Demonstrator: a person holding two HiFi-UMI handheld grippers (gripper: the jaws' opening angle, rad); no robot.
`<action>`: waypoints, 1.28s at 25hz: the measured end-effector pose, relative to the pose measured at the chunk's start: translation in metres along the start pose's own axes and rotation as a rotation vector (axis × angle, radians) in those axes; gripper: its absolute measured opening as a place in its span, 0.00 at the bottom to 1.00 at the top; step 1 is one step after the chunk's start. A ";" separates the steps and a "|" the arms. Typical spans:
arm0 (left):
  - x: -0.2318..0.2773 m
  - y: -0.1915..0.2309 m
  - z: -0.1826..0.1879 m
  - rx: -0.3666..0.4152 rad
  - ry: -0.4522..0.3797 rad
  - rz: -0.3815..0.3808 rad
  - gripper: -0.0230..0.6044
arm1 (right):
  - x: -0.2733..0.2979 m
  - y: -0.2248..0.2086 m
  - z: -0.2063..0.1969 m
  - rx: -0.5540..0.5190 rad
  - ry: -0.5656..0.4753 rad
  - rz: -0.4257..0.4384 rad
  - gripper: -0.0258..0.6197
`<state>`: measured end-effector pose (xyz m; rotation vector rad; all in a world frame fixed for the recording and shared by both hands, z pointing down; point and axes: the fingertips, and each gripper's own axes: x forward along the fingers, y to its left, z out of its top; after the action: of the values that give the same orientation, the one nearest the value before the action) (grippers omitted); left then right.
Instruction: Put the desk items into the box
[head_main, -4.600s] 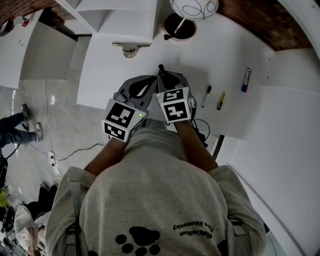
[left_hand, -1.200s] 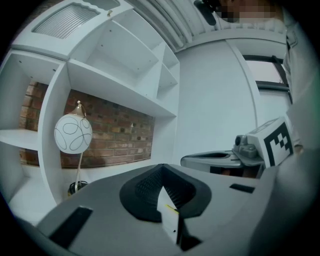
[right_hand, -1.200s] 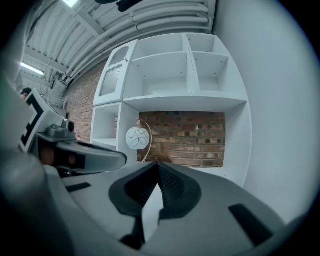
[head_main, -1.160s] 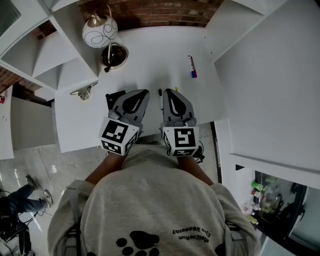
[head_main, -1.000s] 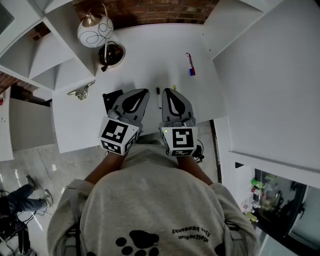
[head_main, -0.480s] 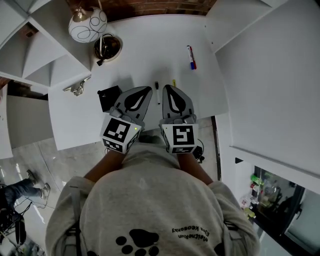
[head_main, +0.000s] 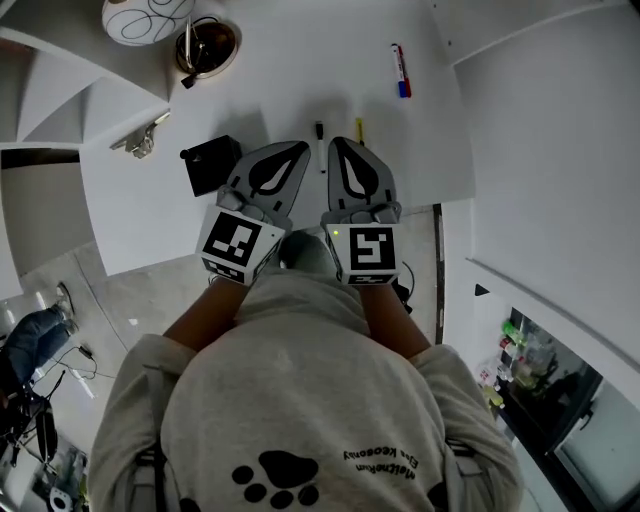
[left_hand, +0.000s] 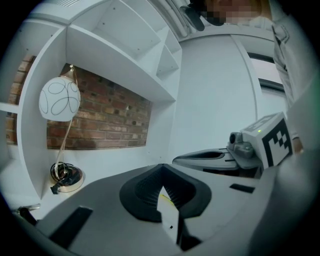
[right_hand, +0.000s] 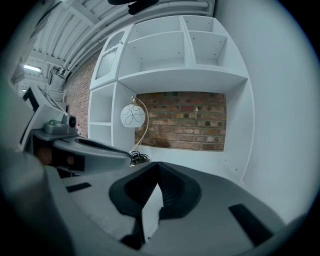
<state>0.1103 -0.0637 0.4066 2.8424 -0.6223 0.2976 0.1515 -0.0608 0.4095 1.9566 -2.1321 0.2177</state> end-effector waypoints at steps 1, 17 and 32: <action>0.002 0.001 -0.005 -0.008 0.007 0.001 0.05 | 0.003 -0.001 -0.003 0.013 0.007 0.002 0.06; 0.020 0.016 -0.055 -0.074 0.086 0.036 0.05 | 0.034 -0.004 -0.074 0.033 0.166 0.021 0.07; 0.032 0.026 -0.087 -0.149 0.181 0.055 0.05 | 0.050 -0.003 -0.125 0.094 0.349 0.049 0.07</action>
<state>0.1144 -0.0775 0.5023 2.6228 -0.6568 0.4904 0.1598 -0.0750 0.5431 1.7598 -1.9711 0.6291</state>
